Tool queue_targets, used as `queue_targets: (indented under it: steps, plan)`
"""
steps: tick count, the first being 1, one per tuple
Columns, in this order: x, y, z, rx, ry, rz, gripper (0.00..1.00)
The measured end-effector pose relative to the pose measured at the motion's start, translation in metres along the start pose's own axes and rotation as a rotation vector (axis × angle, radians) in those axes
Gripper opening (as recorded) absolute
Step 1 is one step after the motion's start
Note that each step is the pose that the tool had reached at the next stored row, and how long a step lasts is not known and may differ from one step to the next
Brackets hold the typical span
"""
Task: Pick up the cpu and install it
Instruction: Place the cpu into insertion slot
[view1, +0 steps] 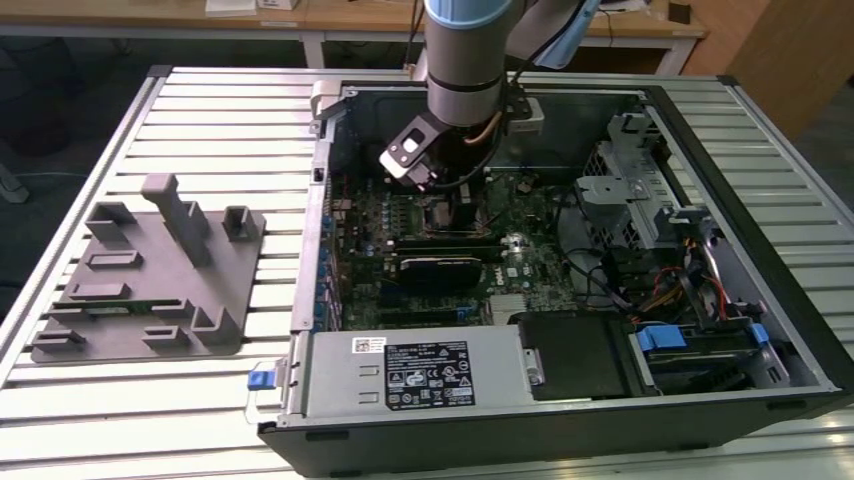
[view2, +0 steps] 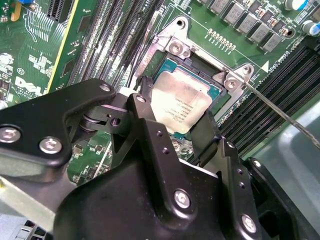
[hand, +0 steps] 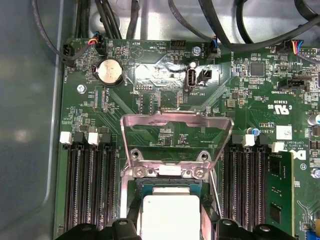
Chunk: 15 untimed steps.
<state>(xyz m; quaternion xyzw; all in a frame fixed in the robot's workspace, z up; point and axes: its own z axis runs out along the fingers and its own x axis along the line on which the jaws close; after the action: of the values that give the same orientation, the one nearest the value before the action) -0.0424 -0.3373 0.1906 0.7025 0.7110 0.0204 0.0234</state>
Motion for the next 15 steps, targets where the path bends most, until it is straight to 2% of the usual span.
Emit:
queue_targets:
  steps: [15]
  plan:
    - [0.0000, 0.0004, 0.0004, 0.0001, 0.0003, 0.000, 0.55]
